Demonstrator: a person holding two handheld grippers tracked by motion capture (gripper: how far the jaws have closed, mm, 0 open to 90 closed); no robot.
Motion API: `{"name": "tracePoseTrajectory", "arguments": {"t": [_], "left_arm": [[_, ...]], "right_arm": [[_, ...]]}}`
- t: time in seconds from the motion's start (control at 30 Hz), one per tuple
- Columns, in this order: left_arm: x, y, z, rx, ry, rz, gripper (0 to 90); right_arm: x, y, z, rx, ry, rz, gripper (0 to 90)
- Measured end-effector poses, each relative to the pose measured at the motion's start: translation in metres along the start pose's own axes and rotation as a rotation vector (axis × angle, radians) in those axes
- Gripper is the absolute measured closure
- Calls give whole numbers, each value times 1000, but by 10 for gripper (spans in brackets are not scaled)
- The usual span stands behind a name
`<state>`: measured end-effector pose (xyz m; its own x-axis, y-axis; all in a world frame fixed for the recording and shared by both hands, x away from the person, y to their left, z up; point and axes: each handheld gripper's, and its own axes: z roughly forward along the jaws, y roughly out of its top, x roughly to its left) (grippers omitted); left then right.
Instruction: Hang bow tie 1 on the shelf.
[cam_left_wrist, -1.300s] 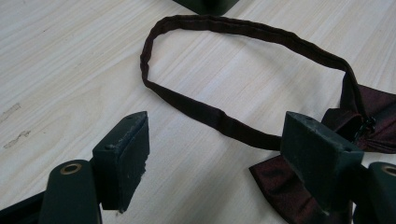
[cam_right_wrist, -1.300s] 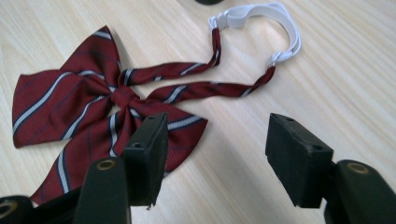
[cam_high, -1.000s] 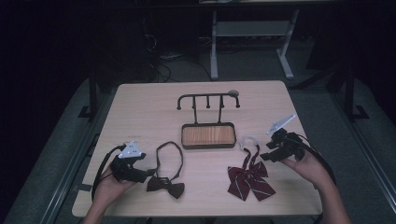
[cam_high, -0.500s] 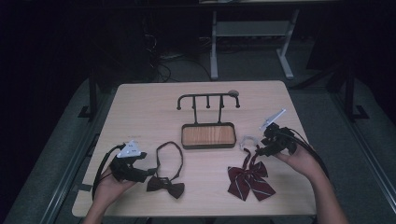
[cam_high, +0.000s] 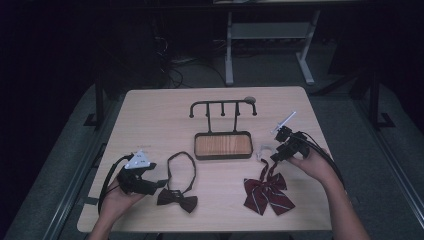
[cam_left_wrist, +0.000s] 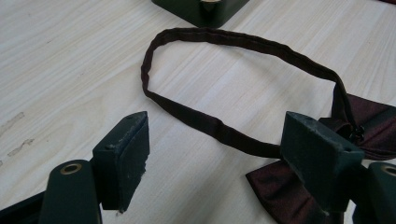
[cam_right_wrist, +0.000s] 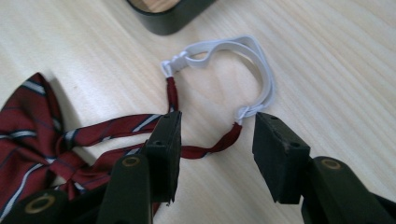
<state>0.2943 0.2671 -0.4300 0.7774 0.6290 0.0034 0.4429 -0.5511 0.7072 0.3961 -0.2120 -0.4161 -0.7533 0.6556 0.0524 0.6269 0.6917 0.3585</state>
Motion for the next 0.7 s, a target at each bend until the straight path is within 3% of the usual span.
{"name": "tracePoseTrajectory", "arguments": {"t": [0.43, 0.7], "left_arm": [[0, 0, -1, 9, 1, 5, 243], [0, 0, -1, 8, 1, 7, 243]], "right_arm": [[-12, 4, 16, 78, -13, 55, 579], [-14, 5, 23, 105, -22, 63, 625]]}}
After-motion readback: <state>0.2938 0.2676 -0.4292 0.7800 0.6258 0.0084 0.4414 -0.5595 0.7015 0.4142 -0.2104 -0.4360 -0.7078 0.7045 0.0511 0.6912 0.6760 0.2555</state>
